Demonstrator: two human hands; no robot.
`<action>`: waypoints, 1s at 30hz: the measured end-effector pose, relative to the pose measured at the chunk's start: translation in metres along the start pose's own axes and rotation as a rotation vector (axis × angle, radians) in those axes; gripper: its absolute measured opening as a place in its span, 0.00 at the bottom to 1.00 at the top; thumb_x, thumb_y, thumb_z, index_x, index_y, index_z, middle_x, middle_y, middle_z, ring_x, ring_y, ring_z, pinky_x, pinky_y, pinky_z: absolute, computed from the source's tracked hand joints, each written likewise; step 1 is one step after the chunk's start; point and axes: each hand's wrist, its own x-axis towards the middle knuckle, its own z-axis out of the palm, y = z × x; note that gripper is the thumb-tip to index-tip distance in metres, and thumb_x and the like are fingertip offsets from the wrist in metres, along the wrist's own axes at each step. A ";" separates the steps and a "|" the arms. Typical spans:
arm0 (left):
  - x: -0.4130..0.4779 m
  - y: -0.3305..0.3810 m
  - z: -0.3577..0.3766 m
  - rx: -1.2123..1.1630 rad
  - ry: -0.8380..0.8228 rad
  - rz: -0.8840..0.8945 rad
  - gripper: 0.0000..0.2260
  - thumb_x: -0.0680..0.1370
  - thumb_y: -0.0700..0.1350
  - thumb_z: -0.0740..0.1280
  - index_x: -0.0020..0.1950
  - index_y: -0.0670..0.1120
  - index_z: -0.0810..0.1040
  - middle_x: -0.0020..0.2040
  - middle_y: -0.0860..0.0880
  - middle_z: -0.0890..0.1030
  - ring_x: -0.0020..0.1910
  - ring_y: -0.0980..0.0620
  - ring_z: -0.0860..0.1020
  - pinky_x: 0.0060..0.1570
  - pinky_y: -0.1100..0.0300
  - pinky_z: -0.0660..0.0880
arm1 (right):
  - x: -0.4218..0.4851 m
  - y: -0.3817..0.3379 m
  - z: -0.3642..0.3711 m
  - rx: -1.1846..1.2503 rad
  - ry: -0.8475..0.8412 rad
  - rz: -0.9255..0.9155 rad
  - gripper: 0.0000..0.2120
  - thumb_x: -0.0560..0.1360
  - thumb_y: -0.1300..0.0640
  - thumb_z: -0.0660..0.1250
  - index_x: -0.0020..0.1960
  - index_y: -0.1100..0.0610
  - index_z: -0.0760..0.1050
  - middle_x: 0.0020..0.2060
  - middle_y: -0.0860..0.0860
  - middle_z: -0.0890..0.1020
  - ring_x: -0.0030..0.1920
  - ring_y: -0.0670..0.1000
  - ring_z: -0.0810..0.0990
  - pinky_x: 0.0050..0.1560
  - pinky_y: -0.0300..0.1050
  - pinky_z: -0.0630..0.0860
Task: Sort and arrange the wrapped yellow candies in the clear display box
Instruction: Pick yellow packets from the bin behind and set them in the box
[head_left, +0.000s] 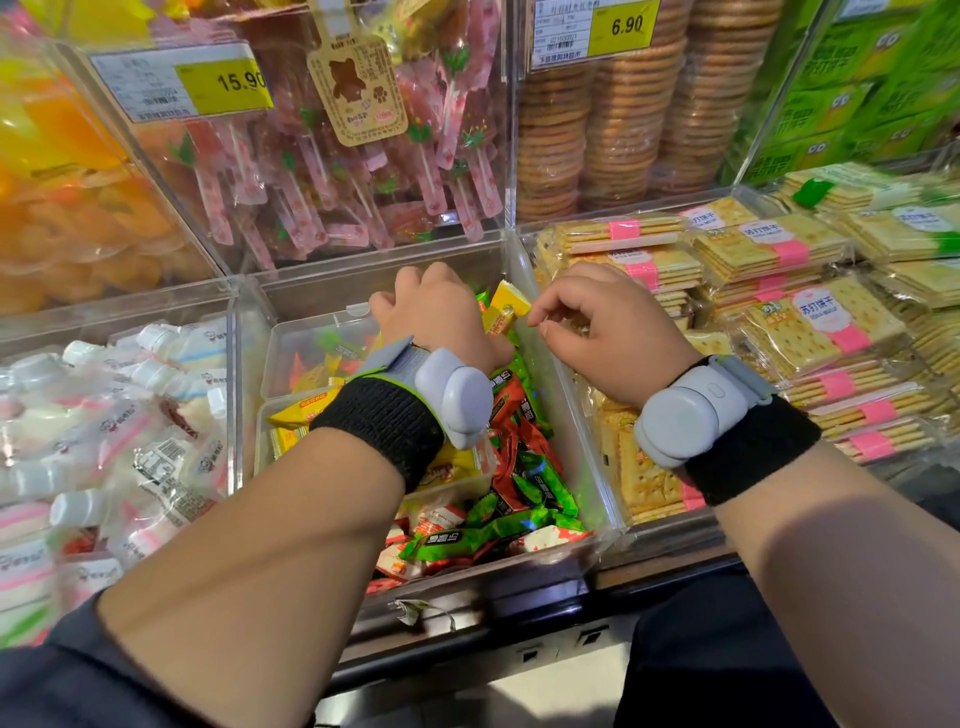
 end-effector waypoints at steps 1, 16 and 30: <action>-0.002 -0.001 -0.003 -0.020 0.027 0.003 0.19 0.64 0.61 0.68 0.47 0.48 0.79 0.55 0.51 0.73 0.57 0.46 0.65 0.49 0.50 0.57 | 0.000 0.000 0.000 0.002 0.000 0.000 0.06 0.71 0.59 0.64 0.43 0.50 0.77 0.42 0.49 0.77 0.49 0.51 0.72 0.56 0.59 0.69; -0.045 -0.052 -0.049 -0.120 -0.014 -0.003 0.14 0.66 0.59 0.70 0.44 0.53 0.78 0.58 0.50 0.75 0.61 0.44 0.68 0.60 0.47 0.60 | -0.001 -0.007 -0.001 -0.088 -0.030 0.015 0.06 0.72 0.58 0.64 0.46 0.51 0.78 0.44 0.51 0.77 0.52 0.53 0.72 0.58 0.58 0.67; -0.075 -0.089 -0.060 -0.056 -0.066 0.111 0.09 0.68 0.57 0.70 0.45 0.57 0.77 0.58 0.53 0.75 0.62 0.48 0.69 0.61 0.48 0.57 | 0.006 -0.025 0.003 -0.317 -0.104 0.054 0.06 0.73 0.54 0.63 0.48 0.47 0.76 0.44 0.45 0.71 0.54 0.52 0.72 0.56 0.51 0.58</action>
